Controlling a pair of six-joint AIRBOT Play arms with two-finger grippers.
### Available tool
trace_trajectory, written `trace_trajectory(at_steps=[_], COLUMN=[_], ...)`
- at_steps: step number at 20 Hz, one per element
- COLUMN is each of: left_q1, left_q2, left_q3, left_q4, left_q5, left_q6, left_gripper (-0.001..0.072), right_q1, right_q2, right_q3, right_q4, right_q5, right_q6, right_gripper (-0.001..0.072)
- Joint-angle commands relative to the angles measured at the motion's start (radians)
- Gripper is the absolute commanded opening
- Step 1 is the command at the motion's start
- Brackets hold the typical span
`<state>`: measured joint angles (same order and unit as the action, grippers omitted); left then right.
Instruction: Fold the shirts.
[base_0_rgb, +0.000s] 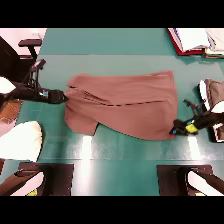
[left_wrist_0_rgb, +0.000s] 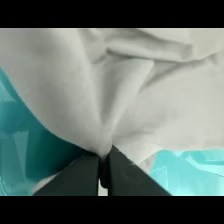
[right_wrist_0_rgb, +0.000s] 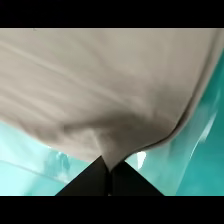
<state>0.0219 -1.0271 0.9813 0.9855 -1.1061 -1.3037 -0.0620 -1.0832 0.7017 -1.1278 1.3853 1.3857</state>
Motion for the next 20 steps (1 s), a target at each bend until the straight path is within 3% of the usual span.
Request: trace_trajectory(at_steps=[1, 9, 13, 17, 20], left_q1=[0.000, 0.000, 0.000, 0.000, 0.000], left_q2=[0.015, 0.172, 0.179, 0.179, 0.170], left_q3=[0.187, 0.835, 1.107, 1.210, 1.126], left_q4=[-0.001, 0.013, 0.013, 0.016, 0.167], left_q5=[-0.102, -0.084, -0.074, -0.024, 0.008], left_q6=[-0.009, -0.087, -0.171, -0.189, -0.230], left_gripper=[0.0029, 0.0029, 0.0029, 0.0028, 0.0028], right_q1=[0.023, 0.023, 0.023, 0.023, 0.023], right_q2=[0.131, 0.278, 0.277, 0.188, 0.078], right_q3=[0.224, 0.995, 1.197, 1.407, 1.468], right_q4=[0.000, -0.003, -0.142, -0.238, -0.235], right_q5=[-0.006, -0.099, -0.072, 0.082, 0.175], right_q6=[0.001, 0.002, 0.093, 0.124, 0.160], right_gripper=[0.0023, 0.0023, 0.0022, 0.0022, 0.0022])
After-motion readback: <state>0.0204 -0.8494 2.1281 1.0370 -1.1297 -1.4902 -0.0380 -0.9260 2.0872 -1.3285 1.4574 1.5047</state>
